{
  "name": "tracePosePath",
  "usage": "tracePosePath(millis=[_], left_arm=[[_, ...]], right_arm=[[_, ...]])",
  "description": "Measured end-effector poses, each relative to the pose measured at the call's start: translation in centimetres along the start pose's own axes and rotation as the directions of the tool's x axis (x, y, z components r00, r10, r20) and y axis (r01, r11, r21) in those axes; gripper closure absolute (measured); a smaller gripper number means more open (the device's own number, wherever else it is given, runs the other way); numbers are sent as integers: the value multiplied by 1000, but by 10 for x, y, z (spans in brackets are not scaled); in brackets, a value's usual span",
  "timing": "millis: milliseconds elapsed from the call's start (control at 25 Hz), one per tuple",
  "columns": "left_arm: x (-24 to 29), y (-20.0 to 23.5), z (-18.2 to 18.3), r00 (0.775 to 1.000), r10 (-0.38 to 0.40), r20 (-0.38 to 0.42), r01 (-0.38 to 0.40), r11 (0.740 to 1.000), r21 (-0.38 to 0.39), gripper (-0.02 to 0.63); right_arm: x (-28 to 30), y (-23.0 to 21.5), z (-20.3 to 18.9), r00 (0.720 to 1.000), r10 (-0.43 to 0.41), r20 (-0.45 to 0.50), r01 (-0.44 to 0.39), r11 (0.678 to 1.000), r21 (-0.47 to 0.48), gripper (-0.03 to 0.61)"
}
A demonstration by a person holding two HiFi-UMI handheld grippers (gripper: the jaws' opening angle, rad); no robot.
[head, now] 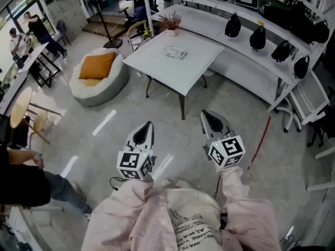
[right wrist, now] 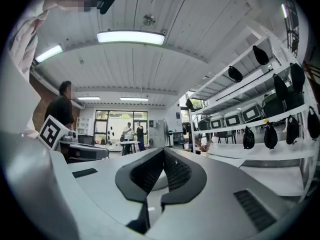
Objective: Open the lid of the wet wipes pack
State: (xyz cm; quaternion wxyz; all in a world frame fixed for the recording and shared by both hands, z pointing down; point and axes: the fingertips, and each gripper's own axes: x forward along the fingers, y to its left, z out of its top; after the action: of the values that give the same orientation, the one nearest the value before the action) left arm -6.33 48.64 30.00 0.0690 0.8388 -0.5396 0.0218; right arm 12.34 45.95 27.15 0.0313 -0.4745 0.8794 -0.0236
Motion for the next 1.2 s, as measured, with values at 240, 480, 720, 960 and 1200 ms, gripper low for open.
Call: tracePosePath(millis=[240,480,720,960,1200], left_arm=[[-1,3,-11,1000,20,-18,-20,999,-27,617],[1,15,-17,999,43,-30,-45,998,-50,617],[21,24,-24,998,43,-52,-46,997,-68,617],[70,45,-30,998,21,-65,-27,995,-92,617],[133,81,-23,998,6,-67,-13,994,-105,617]], right_arm=[[7,-7,-9,1000,-12,-9,12,1000,16,571],[19,-12,-17,1000,-8,-25,9,999,48,511],[37,-24,-30,999,1,-53,3,997,79,488],[73,-54,-44,997,-26,-79,33,995,92,465],[134,-86,-49,996,-45,-80,52,994,94,459]])
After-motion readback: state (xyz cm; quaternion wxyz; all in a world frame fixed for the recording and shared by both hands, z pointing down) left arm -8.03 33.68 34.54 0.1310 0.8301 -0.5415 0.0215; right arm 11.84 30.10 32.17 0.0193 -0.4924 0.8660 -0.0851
